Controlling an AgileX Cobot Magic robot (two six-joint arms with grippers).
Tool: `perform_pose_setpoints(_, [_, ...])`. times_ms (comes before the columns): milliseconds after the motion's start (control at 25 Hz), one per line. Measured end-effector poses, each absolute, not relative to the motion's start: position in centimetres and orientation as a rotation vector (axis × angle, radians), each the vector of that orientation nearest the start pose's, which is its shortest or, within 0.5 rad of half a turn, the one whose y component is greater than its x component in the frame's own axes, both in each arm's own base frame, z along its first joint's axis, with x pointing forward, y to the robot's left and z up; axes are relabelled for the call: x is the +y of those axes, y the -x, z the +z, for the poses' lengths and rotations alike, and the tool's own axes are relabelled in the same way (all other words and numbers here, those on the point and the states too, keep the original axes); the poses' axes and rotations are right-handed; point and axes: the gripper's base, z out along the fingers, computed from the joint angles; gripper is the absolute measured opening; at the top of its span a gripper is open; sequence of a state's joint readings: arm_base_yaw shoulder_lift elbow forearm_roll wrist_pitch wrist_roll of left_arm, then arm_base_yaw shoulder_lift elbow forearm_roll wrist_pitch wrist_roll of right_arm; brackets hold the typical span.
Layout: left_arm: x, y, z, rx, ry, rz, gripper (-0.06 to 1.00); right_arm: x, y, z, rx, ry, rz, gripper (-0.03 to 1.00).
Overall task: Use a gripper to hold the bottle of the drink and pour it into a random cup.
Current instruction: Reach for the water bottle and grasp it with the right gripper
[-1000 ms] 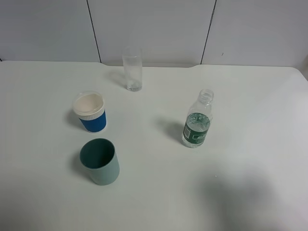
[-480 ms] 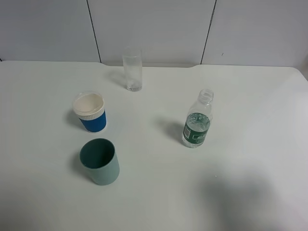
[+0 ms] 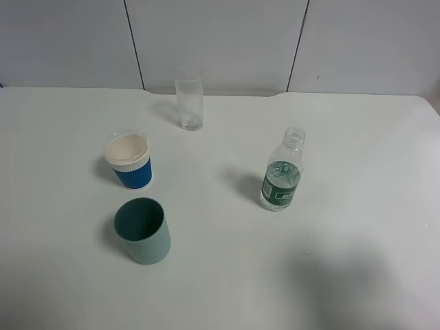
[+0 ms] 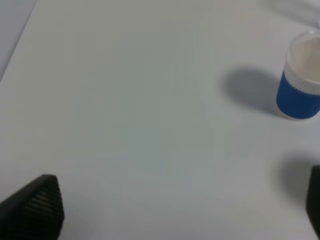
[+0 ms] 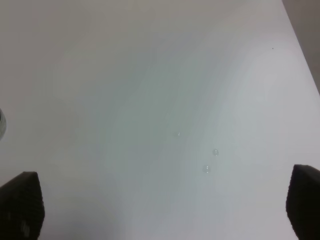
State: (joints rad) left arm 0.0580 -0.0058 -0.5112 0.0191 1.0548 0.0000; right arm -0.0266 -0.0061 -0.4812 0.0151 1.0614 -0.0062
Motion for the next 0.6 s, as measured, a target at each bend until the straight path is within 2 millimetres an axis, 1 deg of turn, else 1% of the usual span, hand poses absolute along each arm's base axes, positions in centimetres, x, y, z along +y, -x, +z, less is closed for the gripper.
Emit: perform_pose_setpoints(600, [0.11,0.7,28.08,2.021,0.06,0.059,0.98,0.13,0.37,27.2,2.057,-0.02,-0.002,0.97])
